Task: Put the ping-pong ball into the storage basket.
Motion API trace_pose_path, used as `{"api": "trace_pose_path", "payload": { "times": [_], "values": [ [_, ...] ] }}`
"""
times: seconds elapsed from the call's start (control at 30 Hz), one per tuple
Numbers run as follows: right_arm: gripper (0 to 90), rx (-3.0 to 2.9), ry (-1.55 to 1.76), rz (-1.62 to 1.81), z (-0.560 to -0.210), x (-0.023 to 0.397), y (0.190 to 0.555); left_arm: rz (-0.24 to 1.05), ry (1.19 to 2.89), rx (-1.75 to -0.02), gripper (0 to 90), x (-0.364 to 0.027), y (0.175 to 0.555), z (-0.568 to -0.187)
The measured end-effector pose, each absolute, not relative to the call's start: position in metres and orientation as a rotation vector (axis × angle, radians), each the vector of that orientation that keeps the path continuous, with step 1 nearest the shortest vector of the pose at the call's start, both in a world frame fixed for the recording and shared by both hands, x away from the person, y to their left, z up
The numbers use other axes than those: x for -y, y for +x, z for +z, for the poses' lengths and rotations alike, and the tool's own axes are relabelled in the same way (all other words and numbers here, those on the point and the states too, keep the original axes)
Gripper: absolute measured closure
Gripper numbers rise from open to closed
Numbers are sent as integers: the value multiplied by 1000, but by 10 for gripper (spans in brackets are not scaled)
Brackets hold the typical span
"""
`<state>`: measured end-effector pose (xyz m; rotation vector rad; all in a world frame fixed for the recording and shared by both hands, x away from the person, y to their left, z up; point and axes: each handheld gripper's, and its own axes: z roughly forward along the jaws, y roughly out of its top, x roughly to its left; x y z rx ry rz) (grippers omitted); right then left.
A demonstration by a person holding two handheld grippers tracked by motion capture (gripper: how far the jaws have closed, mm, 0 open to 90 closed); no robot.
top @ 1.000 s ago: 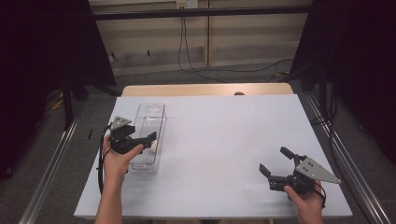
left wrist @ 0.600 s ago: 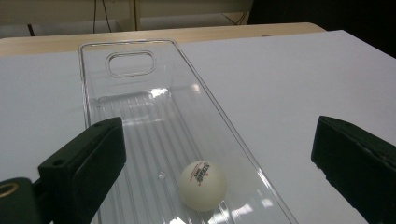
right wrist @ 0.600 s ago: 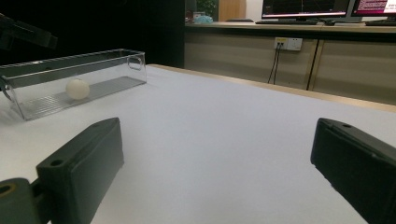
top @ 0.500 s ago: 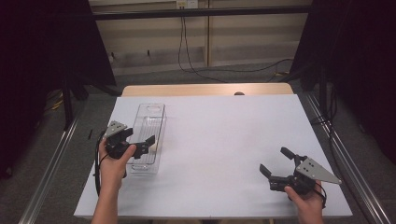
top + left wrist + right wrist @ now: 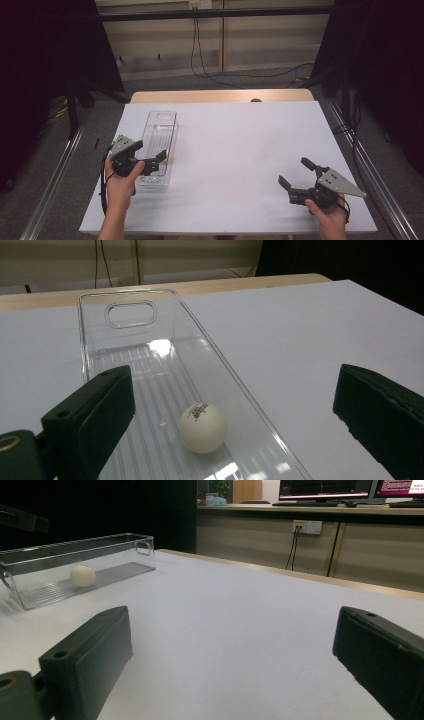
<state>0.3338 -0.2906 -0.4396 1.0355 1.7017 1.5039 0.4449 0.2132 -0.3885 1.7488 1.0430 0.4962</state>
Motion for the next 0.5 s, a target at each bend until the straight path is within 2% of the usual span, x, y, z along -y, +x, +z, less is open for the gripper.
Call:
{"api": "trace_pose_path", "payload": {
  "times": [0.5],
  "values": [
    [18,-1697,1036,1511,-439,291,333,542,1711,-1021,34,-216,432,-393]
  ]
}}
